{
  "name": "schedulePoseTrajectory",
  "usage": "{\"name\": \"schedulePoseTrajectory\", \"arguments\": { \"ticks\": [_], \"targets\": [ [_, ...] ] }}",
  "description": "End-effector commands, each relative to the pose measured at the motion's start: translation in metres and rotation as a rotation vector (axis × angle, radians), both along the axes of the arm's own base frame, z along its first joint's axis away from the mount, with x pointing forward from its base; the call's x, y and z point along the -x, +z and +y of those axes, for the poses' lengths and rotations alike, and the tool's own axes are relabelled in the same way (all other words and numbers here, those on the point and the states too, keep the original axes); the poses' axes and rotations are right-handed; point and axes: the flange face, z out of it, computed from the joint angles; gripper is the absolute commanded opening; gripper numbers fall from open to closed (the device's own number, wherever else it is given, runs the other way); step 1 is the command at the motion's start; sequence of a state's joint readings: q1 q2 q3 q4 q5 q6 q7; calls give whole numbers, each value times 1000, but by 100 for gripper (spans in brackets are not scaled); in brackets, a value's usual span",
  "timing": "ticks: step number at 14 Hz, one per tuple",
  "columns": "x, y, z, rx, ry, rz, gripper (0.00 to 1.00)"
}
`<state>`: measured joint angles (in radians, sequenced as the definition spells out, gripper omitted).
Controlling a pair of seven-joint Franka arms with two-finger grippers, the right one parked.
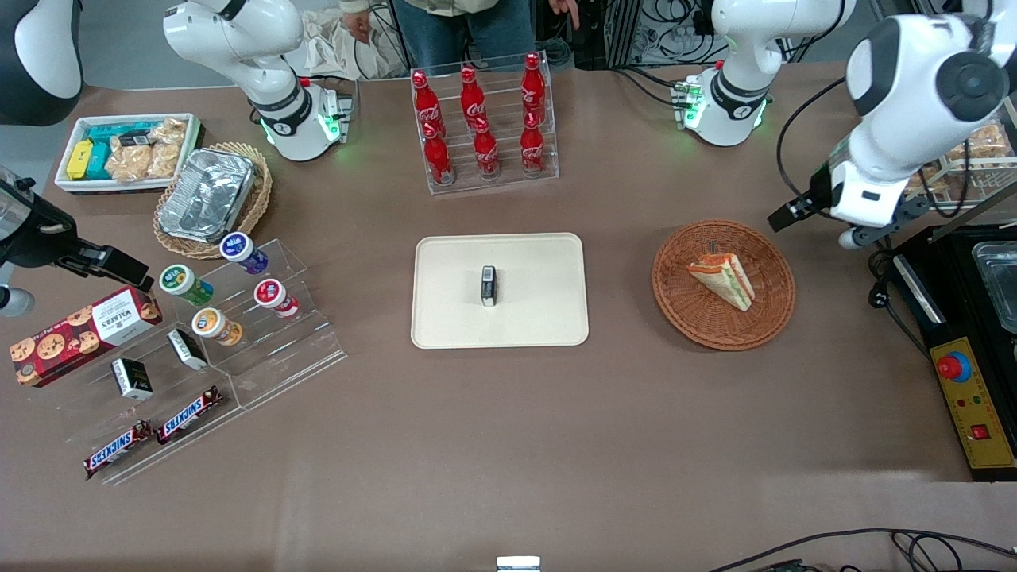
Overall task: Place sandwich from basket to tray
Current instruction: 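Move the left gripper over the wrapped sandwich in the wicker basket, then lower the left gripper around the sandwich and close it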
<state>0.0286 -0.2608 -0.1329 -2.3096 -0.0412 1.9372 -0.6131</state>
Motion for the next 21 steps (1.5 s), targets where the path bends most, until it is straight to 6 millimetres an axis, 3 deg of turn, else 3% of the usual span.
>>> {"name": "schedulePoseTrajectory", "arguments": {
  "ticks": [1, 7, 10, 12, 15, 18, 19, 20, 21],
  "targets": [
    [11, -45, -14, -12, 120, -37, 100],
    [-2, -111, -35, -7, 289, -71, 100],
    [-6, -118, -37, -1, 300, -83, 100],
    [-12, -139, -38, 13, 302, -103, 100],
    [-1, -164, -42, 27, 315, -142, 100],
    [2, -176, -43, 28, 315, -139, 100],
    [2, -177, -45, 28, 310, -136, 98],
    [4, -179, -51, 28, 299, -131, 88],
    [4, -178, -54, 28, 310, -133, 70]
  ]
}}
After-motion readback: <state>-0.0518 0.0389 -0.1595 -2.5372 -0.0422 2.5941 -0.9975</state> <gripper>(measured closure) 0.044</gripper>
